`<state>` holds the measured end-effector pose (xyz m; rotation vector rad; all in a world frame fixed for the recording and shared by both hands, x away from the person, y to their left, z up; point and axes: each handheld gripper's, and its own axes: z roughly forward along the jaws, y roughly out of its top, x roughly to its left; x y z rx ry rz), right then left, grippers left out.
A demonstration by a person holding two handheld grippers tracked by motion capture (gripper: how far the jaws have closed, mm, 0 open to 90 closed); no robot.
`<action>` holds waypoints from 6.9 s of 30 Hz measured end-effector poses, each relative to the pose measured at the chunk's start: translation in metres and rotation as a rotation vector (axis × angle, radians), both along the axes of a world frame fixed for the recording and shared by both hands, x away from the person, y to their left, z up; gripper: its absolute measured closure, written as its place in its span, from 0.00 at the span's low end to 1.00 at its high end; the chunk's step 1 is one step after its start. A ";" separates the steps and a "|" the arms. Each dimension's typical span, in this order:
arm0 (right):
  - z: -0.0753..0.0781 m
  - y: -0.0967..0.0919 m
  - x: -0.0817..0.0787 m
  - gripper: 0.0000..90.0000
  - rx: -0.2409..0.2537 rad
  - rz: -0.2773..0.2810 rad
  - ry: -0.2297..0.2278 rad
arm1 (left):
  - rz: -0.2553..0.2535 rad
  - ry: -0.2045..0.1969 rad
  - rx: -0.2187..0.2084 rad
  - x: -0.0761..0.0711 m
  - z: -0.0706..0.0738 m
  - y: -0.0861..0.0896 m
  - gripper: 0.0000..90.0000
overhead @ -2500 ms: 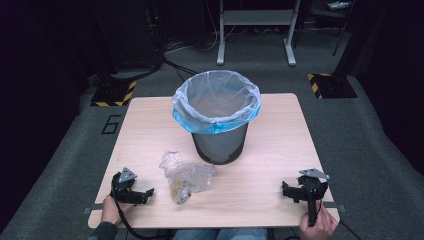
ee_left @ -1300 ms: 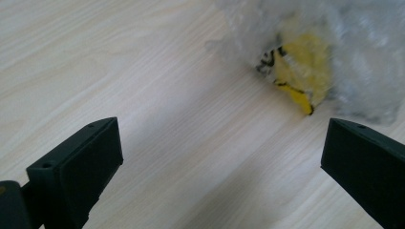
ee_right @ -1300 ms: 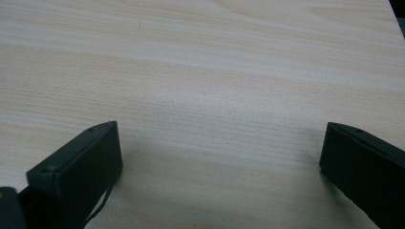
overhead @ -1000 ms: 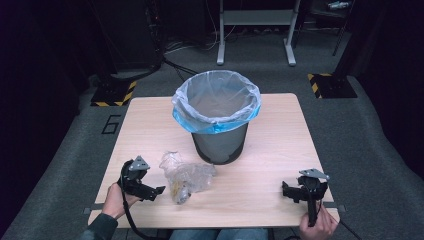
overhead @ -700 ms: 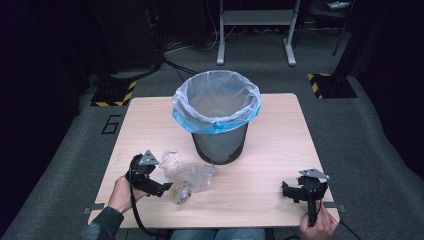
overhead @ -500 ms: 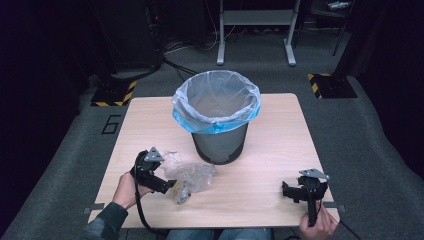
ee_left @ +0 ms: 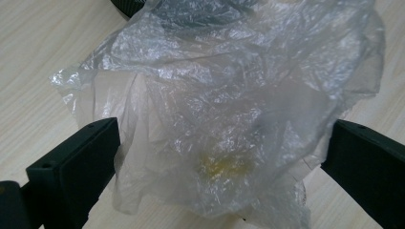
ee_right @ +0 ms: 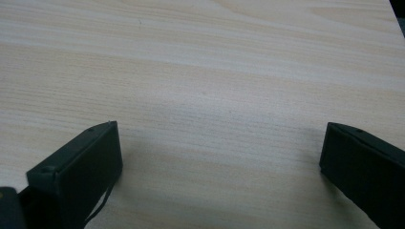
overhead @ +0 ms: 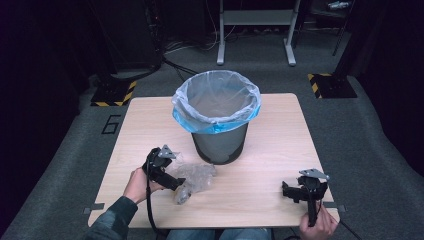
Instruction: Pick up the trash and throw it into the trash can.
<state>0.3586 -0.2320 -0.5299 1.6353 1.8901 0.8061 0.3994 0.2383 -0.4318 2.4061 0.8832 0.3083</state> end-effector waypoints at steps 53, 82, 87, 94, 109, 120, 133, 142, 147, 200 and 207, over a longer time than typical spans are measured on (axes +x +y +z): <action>0.000 0.000 0.000 0.00 0.000 0.002 0.000 | 0.033 0.099 -0.074 0.008 -0.031 0.009 0.91; 0.000 0.000 0.000 0.00 0.000 0.002 0.000 | 0.108 0.032 -0.061 0.004 0.010 0.053 0.91; 0.000 0.000 0.000 0.00 0.000 0.001 0.000 | 0.117 0.031 -0.055 0.005 0.014 0.059 0.91; 0.000 0.000 0.000 0.00 0.000 0.002 0.000 | 0.127 0.021 -0.059 0.005 0.025 0.067 0.91; 0.000 0.000 0.000 0.00 0.000 0.001 0.000 | 0.123 0.007 -0.054 0.014 0.054 0.075 0.91; 0.000 0.000 0.000 0.00 0.000 0.001 0.000 | 0.106 0.005 -0.036 0.019 0.076 0.076 0.91; 0.000 0.000 0.000 0.00 0.000 0.001 0.000 | 0.096 -0.014 -0.031 0.024 0.105 0.080 0.91; 0.000 0.000 0.000 0.00 0.000 0.001 0.000 | 0.086 -0.047 -0.025 0.026 0.131 0.084 0.91; 0.000 0.000 0.000 0.00 0.000 0.001 0.001 | 0.085 -0.052 -0.021 0.027 0.140 0.083 0.91; 0.000 0.000 0.000 0.00 0.003 0.000 0.001 | -0.030 -0.162 0.002 0.091 0.247 -0.010 0.91; 0.000 0.000 0.000 0.00 0.003 0.000 0.001 | -0.035 -0.129 -0.005 0.113 0.242 -0.030 0.91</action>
